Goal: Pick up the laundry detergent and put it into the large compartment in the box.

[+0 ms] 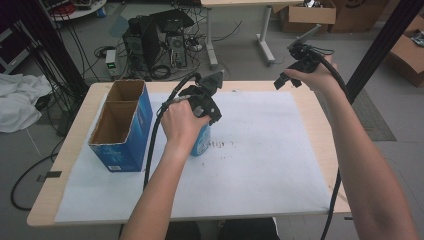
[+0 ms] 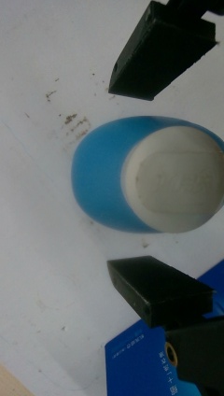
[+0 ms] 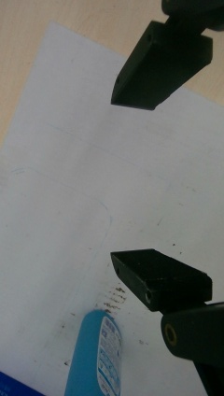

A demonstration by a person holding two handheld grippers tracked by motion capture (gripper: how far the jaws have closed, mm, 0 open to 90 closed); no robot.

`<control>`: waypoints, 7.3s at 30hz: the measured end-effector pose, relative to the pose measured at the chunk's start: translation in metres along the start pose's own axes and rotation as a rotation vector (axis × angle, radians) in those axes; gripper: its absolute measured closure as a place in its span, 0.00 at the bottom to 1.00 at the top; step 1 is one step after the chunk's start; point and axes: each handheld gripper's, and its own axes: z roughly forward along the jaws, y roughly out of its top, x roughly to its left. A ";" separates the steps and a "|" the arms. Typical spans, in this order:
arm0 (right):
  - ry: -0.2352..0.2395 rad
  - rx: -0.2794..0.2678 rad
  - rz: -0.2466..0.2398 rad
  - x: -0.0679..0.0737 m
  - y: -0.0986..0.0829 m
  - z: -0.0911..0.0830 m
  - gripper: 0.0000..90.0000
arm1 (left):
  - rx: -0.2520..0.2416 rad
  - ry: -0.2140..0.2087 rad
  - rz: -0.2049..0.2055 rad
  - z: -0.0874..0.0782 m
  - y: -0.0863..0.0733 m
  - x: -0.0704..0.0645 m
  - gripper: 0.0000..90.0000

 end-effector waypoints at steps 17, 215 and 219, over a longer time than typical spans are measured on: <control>0.002 0.003 0.001 -0.001 -0.001 0.002 0.23 | 0.035 0.004 -0.005 0.011 -0.001 0.002 0.14; 0.002 -0.003 -0.036 0.016 0.005 0.003 0.26 | 0.172 -0.015 -0.523 -0.060 -0.129 0.191 0.43; 0.000 -0.005 -0.034 0.016 0.005 0.002 0.26 | 0.188 -0.021 -0.535 -0.046 -0.132 0.191 0.43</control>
